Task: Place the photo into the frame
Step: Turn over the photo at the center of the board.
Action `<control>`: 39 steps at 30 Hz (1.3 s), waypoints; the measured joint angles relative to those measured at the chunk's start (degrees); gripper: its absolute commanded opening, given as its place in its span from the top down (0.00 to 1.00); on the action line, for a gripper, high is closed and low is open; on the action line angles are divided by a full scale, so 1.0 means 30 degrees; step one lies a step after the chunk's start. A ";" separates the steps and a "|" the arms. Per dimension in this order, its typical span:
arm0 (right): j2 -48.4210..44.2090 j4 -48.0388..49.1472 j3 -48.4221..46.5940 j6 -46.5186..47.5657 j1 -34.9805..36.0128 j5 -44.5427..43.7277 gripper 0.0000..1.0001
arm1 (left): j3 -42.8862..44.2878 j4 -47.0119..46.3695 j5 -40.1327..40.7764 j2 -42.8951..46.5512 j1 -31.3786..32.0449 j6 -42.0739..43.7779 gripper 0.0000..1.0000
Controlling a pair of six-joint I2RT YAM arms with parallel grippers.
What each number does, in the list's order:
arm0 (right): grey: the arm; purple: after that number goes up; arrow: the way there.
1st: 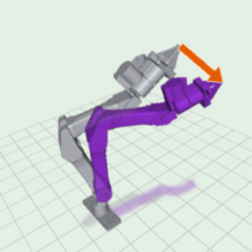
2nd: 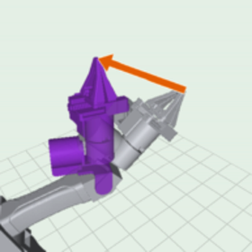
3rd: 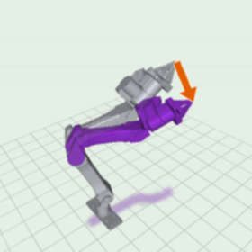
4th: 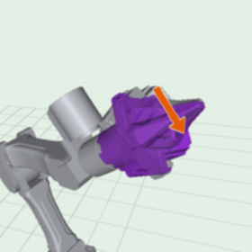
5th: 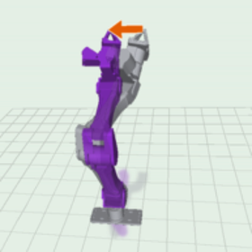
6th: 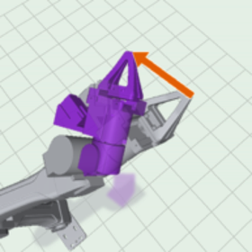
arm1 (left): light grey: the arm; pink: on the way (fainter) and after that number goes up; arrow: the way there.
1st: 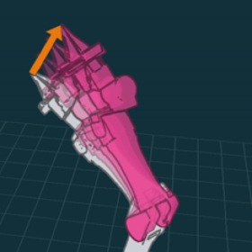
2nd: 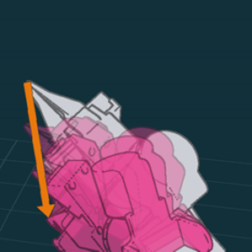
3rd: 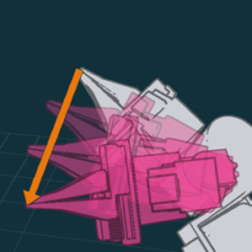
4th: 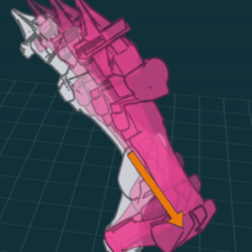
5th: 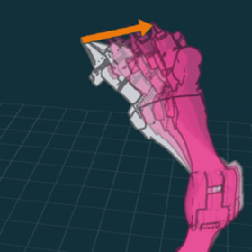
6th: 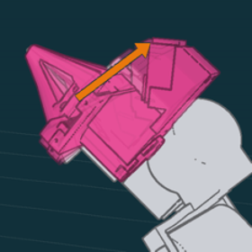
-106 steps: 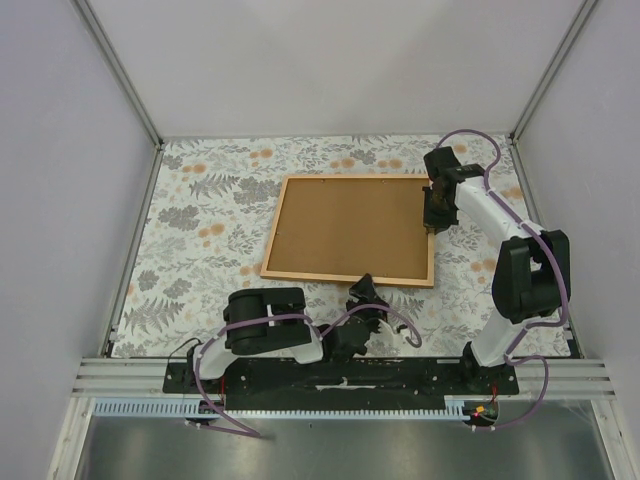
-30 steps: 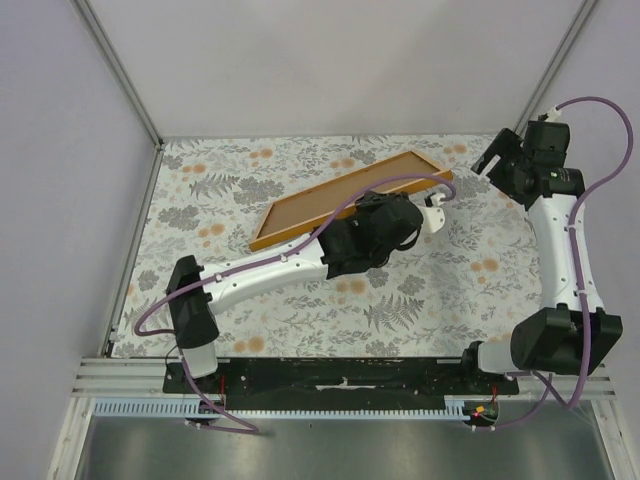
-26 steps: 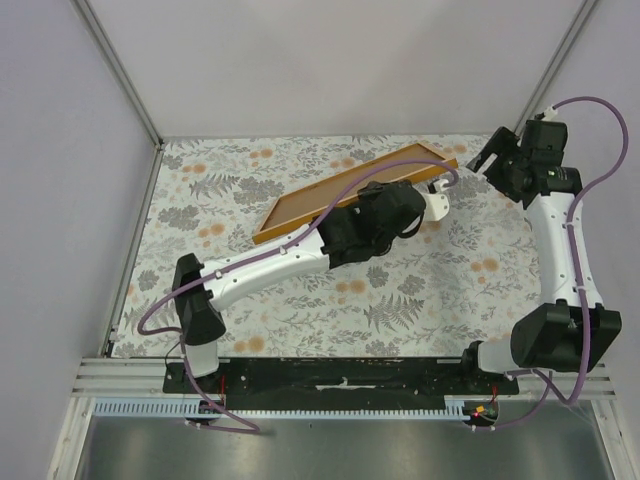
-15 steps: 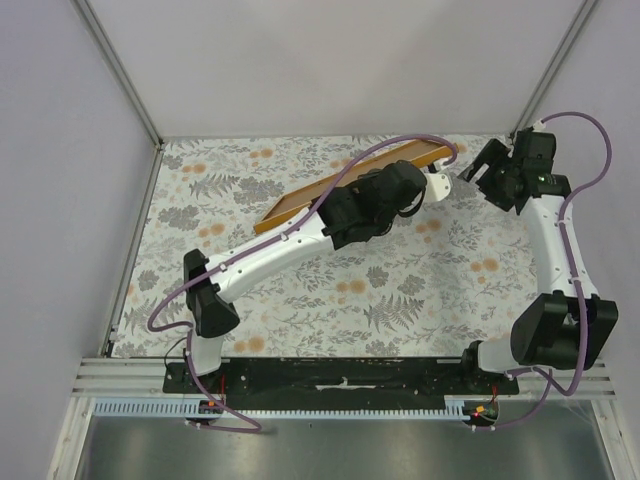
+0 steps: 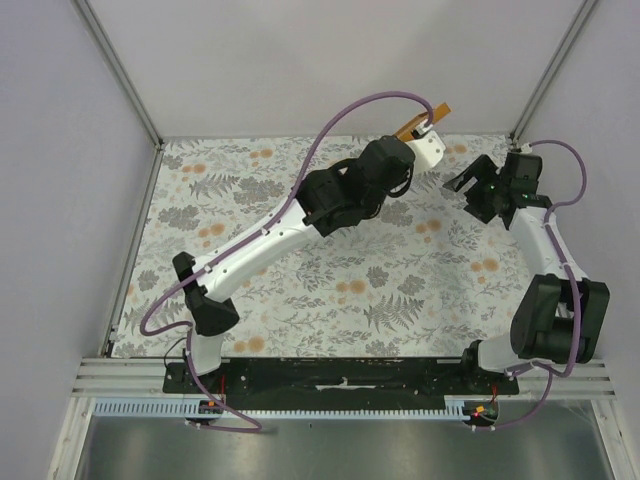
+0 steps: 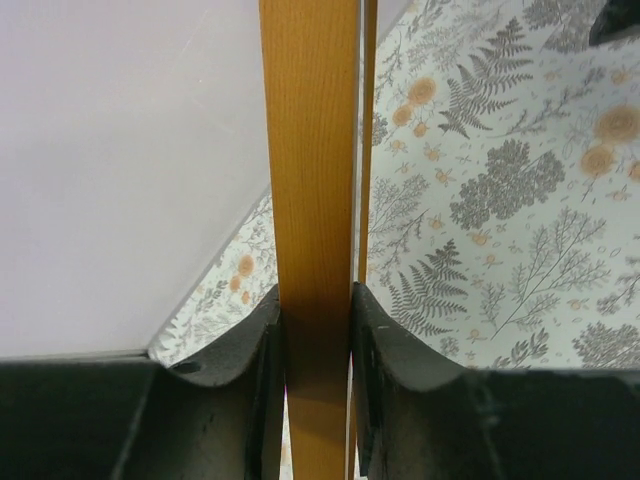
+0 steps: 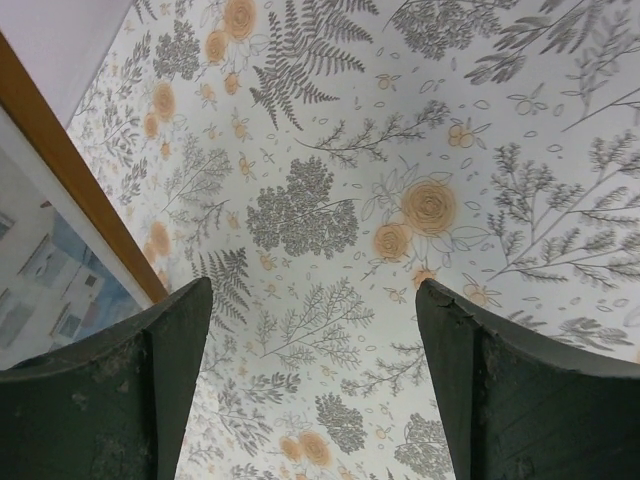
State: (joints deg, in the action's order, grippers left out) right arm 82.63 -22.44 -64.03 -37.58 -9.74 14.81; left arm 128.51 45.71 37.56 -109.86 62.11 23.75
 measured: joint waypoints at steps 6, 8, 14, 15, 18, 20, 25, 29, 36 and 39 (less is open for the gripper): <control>0.0947 0.1982 0.1078 -0.0743 0.0000 0.1384 0.11 | 0.0321 0.0153 -0.0138 0.0182 -0.0576 -0.1931 0.98; 0.1122 0.2543 0.1377 -0.0925 0.0007 0.1778 0.11 | 0.0321 0.0350 -0.0248 0.0393 -0.0801 -0.2514 0.98; 0.1625 0.3854 0.1741 -0.1202 0.0066 0.2681 0.12 | 0.0342 0.0648 -0.0444 0.1268 -0.1559 -0.4226 0.98; 0.1668 0.3971 0.1756 -0.1217 0.0109 0.2761 0.12 | 0.0379 0.0678 -0.0466 0.1392 -0.1683 -0.4510 0.98; 0.1785 0.4255 0.1756 -0.1268 0.0328 0.2922 0.12 | 0.0430 0.0736 -0.0605 0.1770 -0.1938 -0.5472 0.98; 0.1821 0.4320 0.1756 -0.1268 0.0495 0.2987 0.12 | 0.0430 0.0758 -0.0670 0.2004 -0.2025 -0.6069 0.98; 0.2135 0.4408 0.1676 -0.1253 0.1005 0.3206 0.12 | 0.0437 0.0984 -0.1326 0.2390 -0.2739 -0.7555 0.98; 0.2681 0.4452 0.1596 -0.1239 0.1428 0.3432 0.12 | 0.0466 0.1800 -0.2426 0.2601 -0.4036 -0.9173 0.98; 0.3468 0.4466 0.1457 -0.1107 0.2222 0.3555 0.13 | 0.0597 0.3206 -0.4211 0.2608 -0.6543 -1.1089 0.98; 0.3767 0.4466 0.1392 -0.1100 0.2579 0.3555 0.13 | 0.0423 0.3366 -0.5268 0.2608 -0.7606 -1.1774 0.98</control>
State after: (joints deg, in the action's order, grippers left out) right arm 93.93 -9.04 -59.86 -40.88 -2.00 25.47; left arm 129.78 55.81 21.76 -102.04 39.29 -11.57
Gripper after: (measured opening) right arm 0.874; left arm 0.326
